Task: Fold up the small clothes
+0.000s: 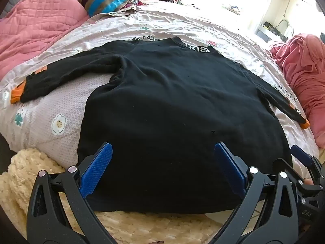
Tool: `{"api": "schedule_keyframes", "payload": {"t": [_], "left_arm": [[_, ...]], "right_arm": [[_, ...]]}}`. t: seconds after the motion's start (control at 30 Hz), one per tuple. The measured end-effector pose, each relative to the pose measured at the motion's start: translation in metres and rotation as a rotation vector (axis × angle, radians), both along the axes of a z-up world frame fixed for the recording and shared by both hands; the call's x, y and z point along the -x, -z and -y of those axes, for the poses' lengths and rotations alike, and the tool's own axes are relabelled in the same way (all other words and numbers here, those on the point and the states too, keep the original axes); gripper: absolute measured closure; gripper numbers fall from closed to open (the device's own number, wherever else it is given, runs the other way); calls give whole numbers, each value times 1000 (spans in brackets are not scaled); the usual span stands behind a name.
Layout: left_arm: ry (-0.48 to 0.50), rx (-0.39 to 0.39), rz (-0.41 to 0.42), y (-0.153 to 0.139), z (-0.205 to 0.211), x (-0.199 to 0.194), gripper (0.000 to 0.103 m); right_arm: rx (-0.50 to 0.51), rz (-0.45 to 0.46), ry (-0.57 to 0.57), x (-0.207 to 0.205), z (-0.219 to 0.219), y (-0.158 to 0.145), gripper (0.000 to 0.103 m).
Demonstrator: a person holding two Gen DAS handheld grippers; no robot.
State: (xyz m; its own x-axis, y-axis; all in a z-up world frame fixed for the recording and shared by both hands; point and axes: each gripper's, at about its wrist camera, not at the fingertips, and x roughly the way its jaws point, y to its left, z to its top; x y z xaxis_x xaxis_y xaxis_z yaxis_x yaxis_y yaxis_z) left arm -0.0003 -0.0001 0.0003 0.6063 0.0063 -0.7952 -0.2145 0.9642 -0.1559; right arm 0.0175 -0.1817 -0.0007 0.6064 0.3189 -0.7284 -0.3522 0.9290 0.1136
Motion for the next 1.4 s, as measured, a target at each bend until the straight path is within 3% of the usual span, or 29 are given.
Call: {"api": "schedule_keyframes", "payload": {"t": [0.23,1.4], "left_arm": [[5,11,-10,-3,-15,-3,9],[0,-23,-2,-2,-2,-2,9]], "right_arm": [[2,0,-8,0,-3,-1,4],[44,16,3,0,-6,0,4]]}}
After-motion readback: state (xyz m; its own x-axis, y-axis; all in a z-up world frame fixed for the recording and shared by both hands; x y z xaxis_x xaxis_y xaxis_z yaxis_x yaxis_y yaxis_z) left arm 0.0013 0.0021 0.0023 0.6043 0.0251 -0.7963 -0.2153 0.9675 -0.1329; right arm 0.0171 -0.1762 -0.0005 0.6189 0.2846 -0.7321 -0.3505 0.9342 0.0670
